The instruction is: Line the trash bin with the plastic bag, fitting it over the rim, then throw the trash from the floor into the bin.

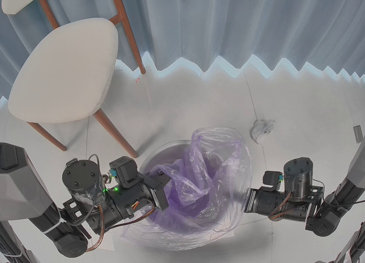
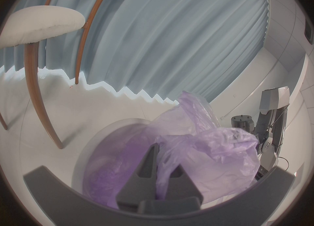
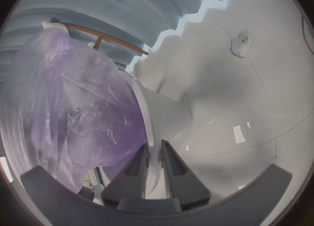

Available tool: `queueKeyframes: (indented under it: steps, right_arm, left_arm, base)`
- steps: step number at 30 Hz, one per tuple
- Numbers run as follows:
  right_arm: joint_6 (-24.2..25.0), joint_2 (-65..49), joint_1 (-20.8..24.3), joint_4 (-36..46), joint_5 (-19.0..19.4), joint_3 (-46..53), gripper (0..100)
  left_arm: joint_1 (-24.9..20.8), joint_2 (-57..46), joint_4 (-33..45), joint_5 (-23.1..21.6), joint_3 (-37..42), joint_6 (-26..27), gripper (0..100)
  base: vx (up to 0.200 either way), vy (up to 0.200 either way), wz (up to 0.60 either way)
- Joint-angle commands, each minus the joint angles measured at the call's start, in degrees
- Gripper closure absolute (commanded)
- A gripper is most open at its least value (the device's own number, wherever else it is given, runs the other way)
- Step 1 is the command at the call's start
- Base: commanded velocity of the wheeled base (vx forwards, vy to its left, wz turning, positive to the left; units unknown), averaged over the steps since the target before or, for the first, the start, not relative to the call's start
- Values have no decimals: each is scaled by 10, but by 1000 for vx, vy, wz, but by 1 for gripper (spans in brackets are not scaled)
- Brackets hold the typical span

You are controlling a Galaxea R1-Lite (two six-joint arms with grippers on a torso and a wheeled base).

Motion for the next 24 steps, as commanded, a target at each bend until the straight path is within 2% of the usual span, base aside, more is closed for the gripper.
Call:
queueKeyframes:
  steps: [1, 10, 14, 19, 20, 21, 24]
  right_arm:
    - [2, -13, 4, 0, 2, 15, 100]
    - [-3, 17, 6, -2, 3, 34, 100]
    - [-33, 63, 2, -18, 0, 39, 100]
    - [-42, 126, 2, -129, -1, 69, 100]
    - [-42, 126, 2, -129, -1, 69, 100]
    - [-44, 151, 2, -189, -2, 84, 100]
    - [-51, 176, 1, -255, -20, 99, 100]
  left_arm:
    - [0, -6, 0, 0, 4, 0, 100]
    - [-11, 47, -1, 2, 18, -2, 100]
    - [-6, 66, -1, 4, 17, -2, 100]
    - [-7, 74, -1, 6, 17, -6, 100]
    - [-7, 74, -1, 6, 17, -6, 100]
    - [-5, 72, -1, 6, 17, -6, 100]
    - [-3, 70, -1, 6, 19, -7, 100]
  base:
    - [0, 0, 0]
    - [0, 0, 0]
    - [0, 0, 0]
    - [0, 0, 0]
    - [0, 0, 0]
    - [0, 0, 0]
    - [0, 0, 0]
